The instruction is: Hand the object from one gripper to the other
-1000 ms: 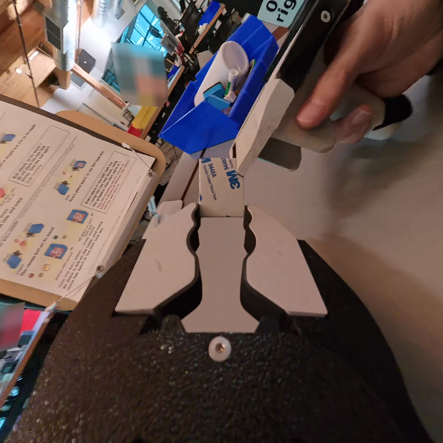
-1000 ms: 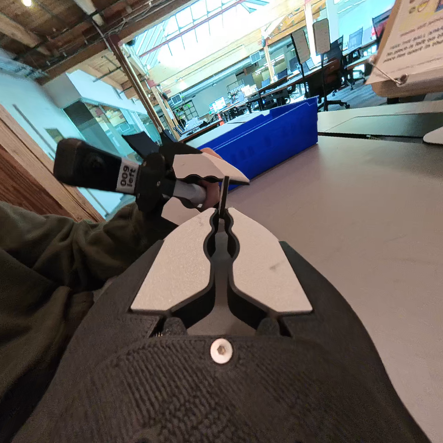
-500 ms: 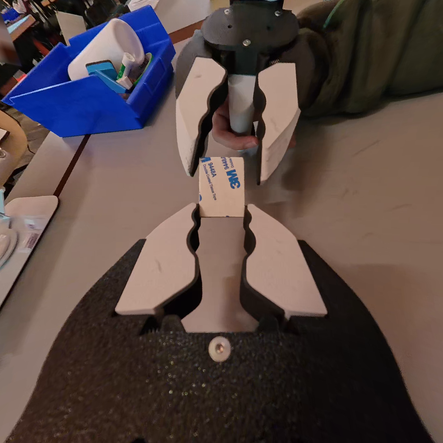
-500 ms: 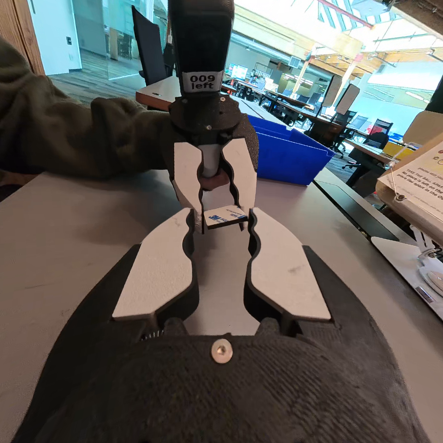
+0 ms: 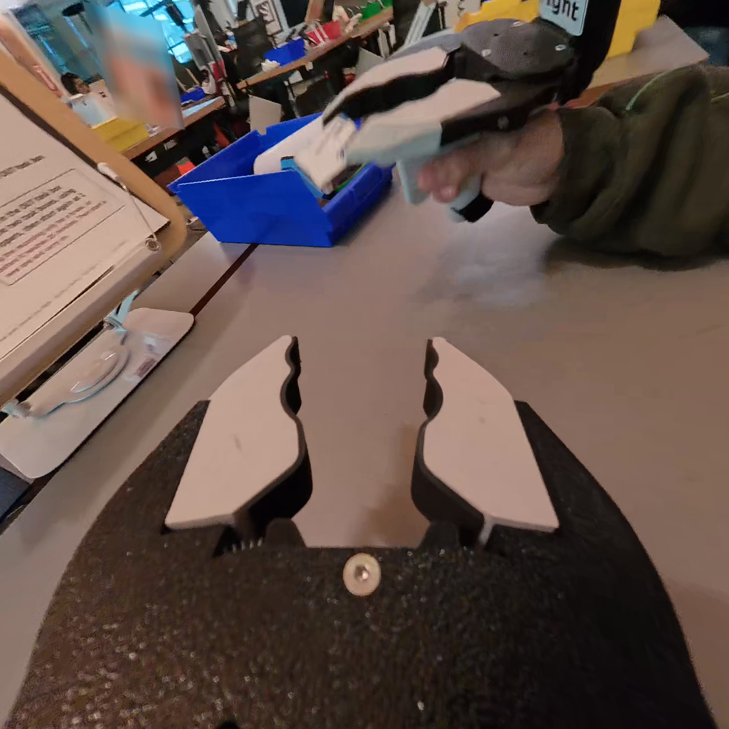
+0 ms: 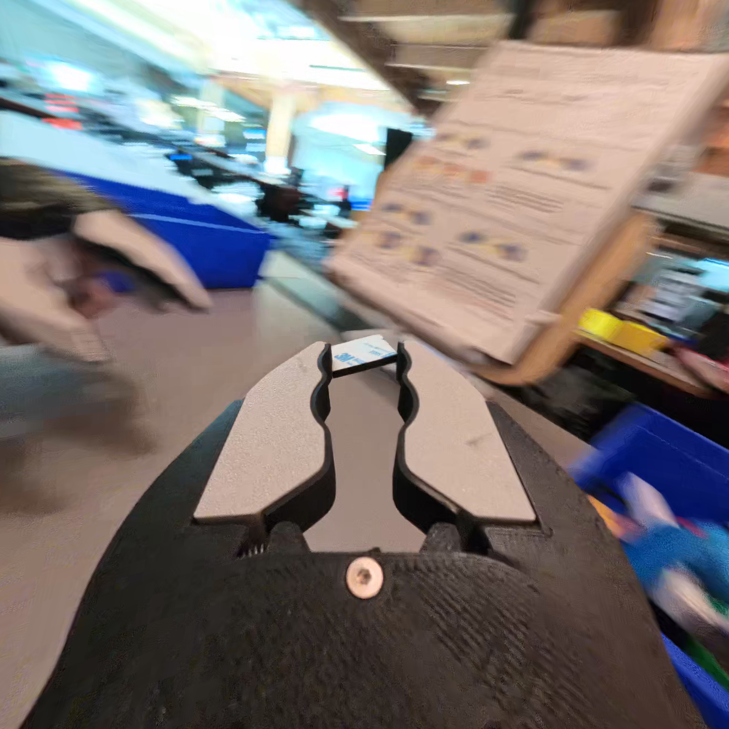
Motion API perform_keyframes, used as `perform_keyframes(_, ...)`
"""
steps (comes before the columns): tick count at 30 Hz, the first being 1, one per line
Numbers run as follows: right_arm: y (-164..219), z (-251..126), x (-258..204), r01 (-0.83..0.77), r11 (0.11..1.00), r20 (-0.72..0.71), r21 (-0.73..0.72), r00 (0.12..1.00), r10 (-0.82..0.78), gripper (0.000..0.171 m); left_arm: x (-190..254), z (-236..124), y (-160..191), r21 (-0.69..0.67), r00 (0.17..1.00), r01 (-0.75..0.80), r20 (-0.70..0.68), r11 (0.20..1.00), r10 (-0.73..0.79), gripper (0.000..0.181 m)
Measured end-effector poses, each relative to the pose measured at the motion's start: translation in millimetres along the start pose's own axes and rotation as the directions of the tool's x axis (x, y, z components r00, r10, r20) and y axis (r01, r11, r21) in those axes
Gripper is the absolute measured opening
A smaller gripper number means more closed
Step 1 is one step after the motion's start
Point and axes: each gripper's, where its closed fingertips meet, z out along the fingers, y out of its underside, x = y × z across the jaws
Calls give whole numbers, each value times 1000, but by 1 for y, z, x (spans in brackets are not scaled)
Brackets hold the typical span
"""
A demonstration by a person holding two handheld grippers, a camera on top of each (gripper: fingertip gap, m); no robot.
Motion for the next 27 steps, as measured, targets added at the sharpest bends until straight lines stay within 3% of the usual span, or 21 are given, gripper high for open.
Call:
perform_keyframes(1,4,-11,35,-19,1000,-149,-6,989,18,32,-1,1,2,-1,1000,9,3,1000,-9,58)
perform_keyframes(3,16,-36,100,-61,998,-400,0,915,56,31,-1,2,7,-29,1000,-5,7,1000,5,55)
perform_keyframes(6,48,-52,162,-100,990,-550,-95,835,31,31,-2,4,13,-73,999,-39,17,997,40,54)
perform_keyframes(11,100,-41,204,-154,952,-593,-264,805,-34,31,-4,3,16,-73,999,-25,23,997,27,52)
perform_keyframes(15,124,-33,199,-211,913,-552,-348,834,-17,32,-8,2,17,-75,999,-4,36,997,7,51)
perform_keyframes(21,137,-32,194,-171,882,-522,-439,847,-96,33,-8,3,16,-65,999,39,31,997,-37,51)
perform_keyframes(26,136,-30,185,-187,869,-529,-458,843,-97,88,-24,-11,-2,26,988,136,73,990,-138,52)
perform_keyframes(27,133,-29,178,-181,868,-510,-463,855,-94,92,-32,-18,-8,59,978,183,94,981,-188,52)
